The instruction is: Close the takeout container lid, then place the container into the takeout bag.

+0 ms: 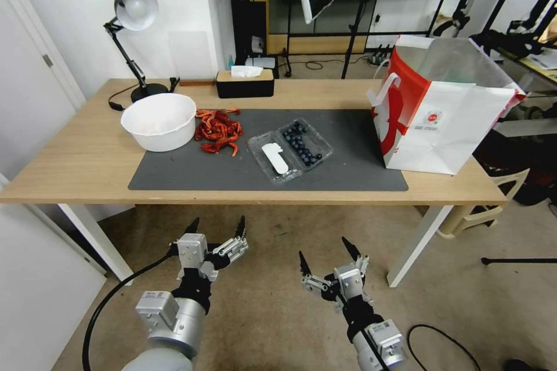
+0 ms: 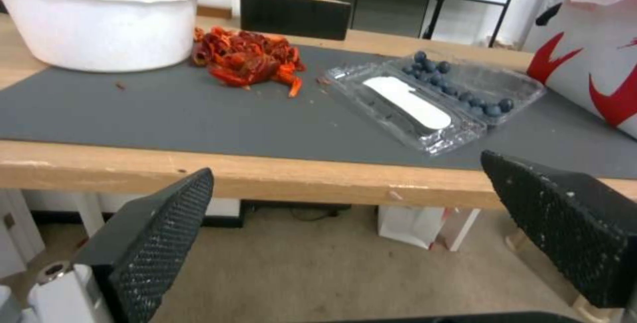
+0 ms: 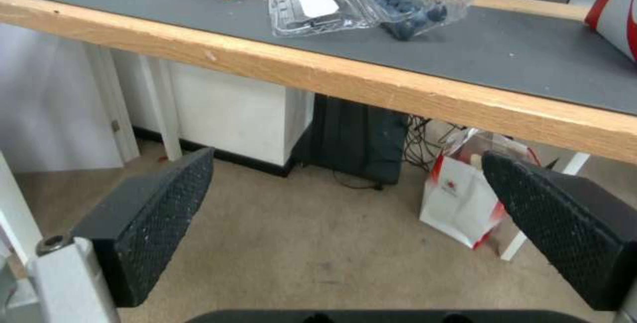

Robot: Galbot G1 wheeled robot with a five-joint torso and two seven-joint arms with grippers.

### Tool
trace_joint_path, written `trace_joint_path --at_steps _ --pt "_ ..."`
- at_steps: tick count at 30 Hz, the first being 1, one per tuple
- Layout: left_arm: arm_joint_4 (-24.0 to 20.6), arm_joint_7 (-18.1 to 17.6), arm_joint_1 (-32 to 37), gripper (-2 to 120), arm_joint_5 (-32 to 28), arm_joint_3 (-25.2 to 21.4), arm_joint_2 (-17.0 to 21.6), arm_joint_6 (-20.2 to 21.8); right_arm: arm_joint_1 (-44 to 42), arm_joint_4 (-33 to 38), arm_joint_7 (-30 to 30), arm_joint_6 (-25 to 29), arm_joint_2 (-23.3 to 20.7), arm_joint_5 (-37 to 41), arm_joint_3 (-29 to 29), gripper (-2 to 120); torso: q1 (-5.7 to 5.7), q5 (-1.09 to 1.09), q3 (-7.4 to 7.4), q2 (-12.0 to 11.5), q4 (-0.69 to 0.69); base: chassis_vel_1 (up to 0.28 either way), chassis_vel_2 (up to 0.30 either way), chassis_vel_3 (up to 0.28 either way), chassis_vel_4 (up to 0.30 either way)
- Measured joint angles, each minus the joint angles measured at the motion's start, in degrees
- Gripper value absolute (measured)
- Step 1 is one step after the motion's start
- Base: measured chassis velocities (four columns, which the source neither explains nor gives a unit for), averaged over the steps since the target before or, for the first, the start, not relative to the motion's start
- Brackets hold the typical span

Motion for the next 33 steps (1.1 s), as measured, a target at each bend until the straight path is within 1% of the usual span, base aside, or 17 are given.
trace_joint_path --at_steps 3,8,10,11,12,13,14,15,18,19,23,25,26,27,29,30,33 --pt "-0.02 0.19 0.03 100 -0.17 -0.42 0.18 -0.16 0.17 0.6 -0.02 0.0 0.17 0.64 1.48 100 0.0 -0.02 0.0 0.0 -0.01 0.0 0.0 0.0 0.0" --pt "0.13 0.94 0.19 100 -0.86 -1.67 0.35 -0.83 0.25 0.84 -0.03 0.0 0.16 1.01 2.06 100 0.0 0.0 0.0 0.0 0.0 0.0 0.0 0.0 0.0" --pt "0.18 1.43 0.26 100 -1.31 -2.55 0.51 -1.09 1.52 1.04 -0.41 -1.36 0.13 3.42 3.6 100 0.0 0.0 0.0 0.0 -0.02 0.0 0.0 0.0 0.0" --pt "0.18 1.43 0.26 100 -1.31 -2.55 0.51 -1.09 1.52 1.04 -0.41 -1.36 0.13 3.42 3.6 100 0.0 0.0 0.0 0.0 -0.02 0.0 0.0 0.0 0.0" --pt "0.27 1.79 0.27 100 -1.51 -3.1 0.67 -1.16 3.05 1.38 -0.69 -2.44 0.12 5.2 4.61 100 0.0 -0.01 0.0 0.0 0.01 0.0 0.0 0.0 0.0" --pt "0.46 2.05 0.26 100 -1.59 -3.54 0.82 -1.21 4.38 1.41 -0.97 -3.52 0.11 6.98 5.28 100 0.0 0.02 0.0 0.0 0.01 0.0 0.0 0.0 0.0" --pt "0.82 2.34 0.19 100 -1.73 -3.94 0.99 -1.31 5.77 1.42 -1.2 -4.49 0.09 9.17 5.77 100 0.0 -0.01 0.01 0.0 0.0 0.0 0.0 0.0 0.0" --pt "0.82 2.34 0.19 100 -1.73 -3.94 0.99 -1.31 5.77 1.42 -1.2 -4.49 0.09 9.17 5.77 100 0.0 -0.01 0.01 0.0 0.0 0.0 0.0 0.0 0.0" --pt "1.71 2.74 -0.21 100 -2.0 -4.59 1.03 -1.41 9.57 1.16 -1.31 -7.29 -0.38 16.77 6.12 100 0.0 -0.01 0.01 0.0 -0.01 0.0 0.0 0.0 0.0" --pt "1.71 2.74 -0.21 100 -2.0 -4.59 1.03 -1.41 9.57 1.16 -1.31 -7.29 -0.38 16.77 6.12 100 0.0 -0.01 0.01 0.0 -0.01 0.0 0.0 0.0 0.0" --pt "2.63 2.93 -0.6 100 -2.1 -5.06 0.52 -1.5 15.78 -0.38 -0.66 -10.3 -2.72 26.89 6.38 100 0.01 0.0 0.01 0.0 0.0 0.0 0.0 0.0 0.0" --pt "2.69 2.93 -0.61 100 -2.1 -5.1 0.49 -1.5 16.59 -0.62 -0.52 -10.72 -3.06 28.24 6.37 100 0.01 0.0 0.01 0.0 0.0 0.0 0.0 0.0 0.0" --pt "2.83 2.95 -0.64 100 -2.12 -5.3 0.42 -1.53 18.32 -1.13 -0.22 -11.68 -3.85 31.02 6.36 100 0.02 0.0 0.01 0.0 0.0 0.0 0.0 0.0 0.0" --pt "2.83 2.95 -0.64 100 -2.12 -5.3 0.42 -1.53 18.32 -1.13 -0.22 -11.68 -3.85 31.02 6.36 100 0.02 0.0 0.01 0.0 0.0 0.0 0.0 0.0 0.0" --pt "3.12 3.08 -0.65 100 -2.21 -5.89 0.24 -1.7 21.11 -2.38 0.51 -13.29 -5.58 35.84 5.87 100 0.01 0.0 0.01 0.0 0.0 0.0 0.0 0.0 0.0" --pt "3.12 3.08 -0.65 100 -2.21 -5.89 0.24 -1.7 21.11 -2.38 0.51 -13.29 -5.58 35.84 5.87 100 0.01 0.0 0.01 0.0 0.0 0.0 0.0 0.0 0.0" --pt "3.35 3.16 -0.58 100 -2.22 -6.3 -0.12 -1.75 23.44 -3.83 1.98 -15.01 -7.3 40.7 4.59 100 0.02 0.0 0.0 0.0 0.0 0.0 0.0 0.0 0.0"
